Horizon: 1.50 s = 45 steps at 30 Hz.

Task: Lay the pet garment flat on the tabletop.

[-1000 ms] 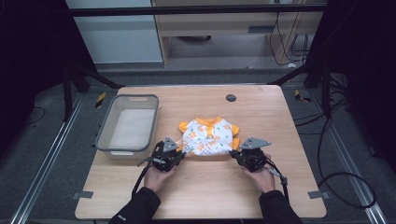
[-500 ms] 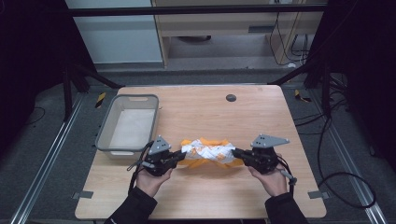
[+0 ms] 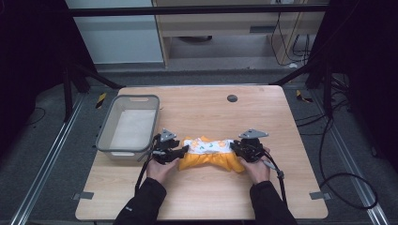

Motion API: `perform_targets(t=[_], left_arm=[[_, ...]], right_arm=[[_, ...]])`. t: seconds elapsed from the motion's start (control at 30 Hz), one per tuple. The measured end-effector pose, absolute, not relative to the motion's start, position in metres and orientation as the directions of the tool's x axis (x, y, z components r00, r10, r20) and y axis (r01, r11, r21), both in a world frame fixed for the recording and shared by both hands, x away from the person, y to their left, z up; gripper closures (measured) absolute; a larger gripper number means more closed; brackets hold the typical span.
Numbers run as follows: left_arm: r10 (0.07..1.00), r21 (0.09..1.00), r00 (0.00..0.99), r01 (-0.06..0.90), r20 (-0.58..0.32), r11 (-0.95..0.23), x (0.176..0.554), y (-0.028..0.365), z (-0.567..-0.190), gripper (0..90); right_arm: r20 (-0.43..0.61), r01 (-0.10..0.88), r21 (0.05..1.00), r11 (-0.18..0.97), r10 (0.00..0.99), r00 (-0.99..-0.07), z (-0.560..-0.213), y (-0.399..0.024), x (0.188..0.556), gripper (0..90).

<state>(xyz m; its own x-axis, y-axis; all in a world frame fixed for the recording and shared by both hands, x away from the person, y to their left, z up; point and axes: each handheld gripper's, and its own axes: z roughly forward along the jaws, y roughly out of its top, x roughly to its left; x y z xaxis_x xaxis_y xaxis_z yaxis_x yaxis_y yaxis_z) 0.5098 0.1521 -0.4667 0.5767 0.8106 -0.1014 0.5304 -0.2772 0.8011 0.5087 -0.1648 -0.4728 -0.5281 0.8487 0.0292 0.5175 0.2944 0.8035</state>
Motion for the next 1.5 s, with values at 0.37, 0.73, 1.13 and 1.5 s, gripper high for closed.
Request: perform_targets(t=[0.37,0.73,1.13,1.5], left_arm=[[0.783,0.796,0.619,0.501,-0.055,-0.340,0.469,0.177,-0.460,29.2],[0.761,0.758,0.649,0.489,0.014,-0.431,0.456,0.171,-0.485,39.6],[0.752,0.724,0.658,0.538,-0.040,-0.432,0.459,0.163,-0.489,79.3],[0.741,0.733,0.667,0.546,-0.086,-0.407,0.459,0.167,-0.481,89.7]], right_arm=[[0.049,0.460,0.837,0.296,0.798,-0.601,-0.446,-0.201,0.461,58.6],[0.076,0.503,0.795,0.340,0.766,-0.638,-0.479,-0.200,0.443,54.6],[0.075,0.548,0.750,0.370,0.775,-0.627,-0.494,-0.193,0.453,70.1],[0.073,0.547,0.737,0.396,0.758,-0.648,-0.487,-0.193,0.451,86.7]])
